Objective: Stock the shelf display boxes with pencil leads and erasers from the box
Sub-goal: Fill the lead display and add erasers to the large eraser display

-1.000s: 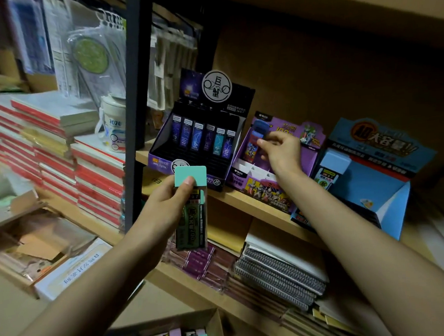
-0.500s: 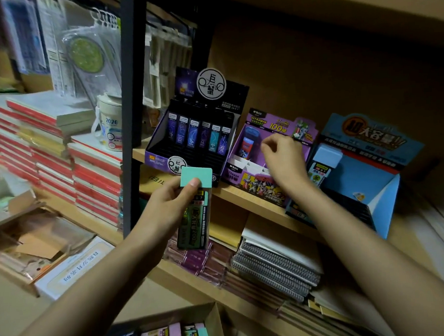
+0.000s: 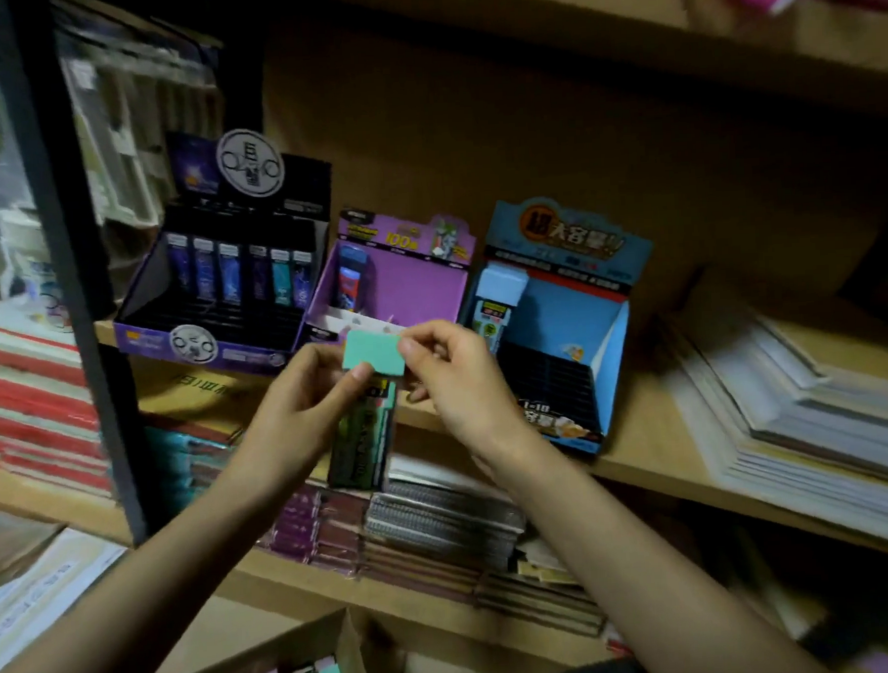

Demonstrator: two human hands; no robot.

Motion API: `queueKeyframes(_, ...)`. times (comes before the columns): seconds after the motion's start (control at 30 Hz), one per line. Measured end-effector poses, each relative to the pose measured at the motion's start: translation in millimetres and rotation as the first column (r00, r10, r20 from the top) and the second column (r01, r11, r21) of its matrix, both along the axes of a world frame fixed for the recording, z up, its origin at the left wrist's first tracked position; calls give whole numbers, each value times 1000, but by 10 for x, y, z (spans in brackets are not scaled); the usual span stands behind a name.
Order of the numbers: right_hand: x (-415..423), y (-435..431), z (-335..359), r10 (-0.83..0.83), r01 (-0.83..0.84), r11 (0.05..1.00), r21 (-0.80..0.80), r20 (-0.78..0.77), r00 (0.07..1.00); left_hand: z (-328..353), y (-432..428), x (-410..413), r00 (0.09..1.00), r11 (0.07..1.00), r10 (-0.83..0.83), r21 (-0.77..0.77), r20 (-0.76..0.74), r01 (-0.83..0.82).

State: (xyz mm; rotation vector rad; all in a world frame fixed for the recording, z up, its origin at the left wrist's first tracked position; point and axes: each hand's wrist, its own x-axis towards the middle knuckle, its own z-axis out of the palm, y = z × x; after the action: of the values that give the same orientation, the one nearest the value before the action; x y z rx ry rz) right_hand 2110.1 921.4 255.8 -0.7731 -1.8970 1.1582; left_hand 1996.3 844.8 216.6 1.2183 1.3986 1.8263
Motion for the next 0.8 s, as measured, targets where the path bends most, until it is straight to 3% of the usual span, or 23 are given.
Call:
queueKeyframes(0.07, 214, 202, 166, -125, 131, 989, 74, -74, 989, 20, 192, 62, 990, 1000, 6, 13, -138, -5)
queueKeyframes(0.13, 450, 438, 310, -278, 294, 944, 152, -114, 954, -9, 358, 110, 919, 999, 17, -26, -395, -29)
queueKeyframes(0.23, 759, 748, 407, -467, 508, 836, 207, -217, 857, -85, 564, 202, 693, 999, 34, 10, -720, -38)
queueKeyframes(0.3, 883, 899, 408, -527, 590, 759, 276, -273, 805, -127, 678, 257, 562, 1000, 21, 24, -827, -2)
queueKeyframes(0.47, 947, 1180, 292, -572, 615, 676, 406, -237, 785, -236, 834, 349, 486, 998, -43, -12, -873, 67)
queueKeyframes(0.67, 881, 1342, 114, -552, 563, 725, 397, -153, 819, -304, 897, 395, 582, 999, 14, 32, -813, 20)
queueKeyframes(0.8, 879, 1399, 118, -524, 533, 762, 368, -135, 841, -324, 909, 417, 581, 998, 45, 59, -813, 4)
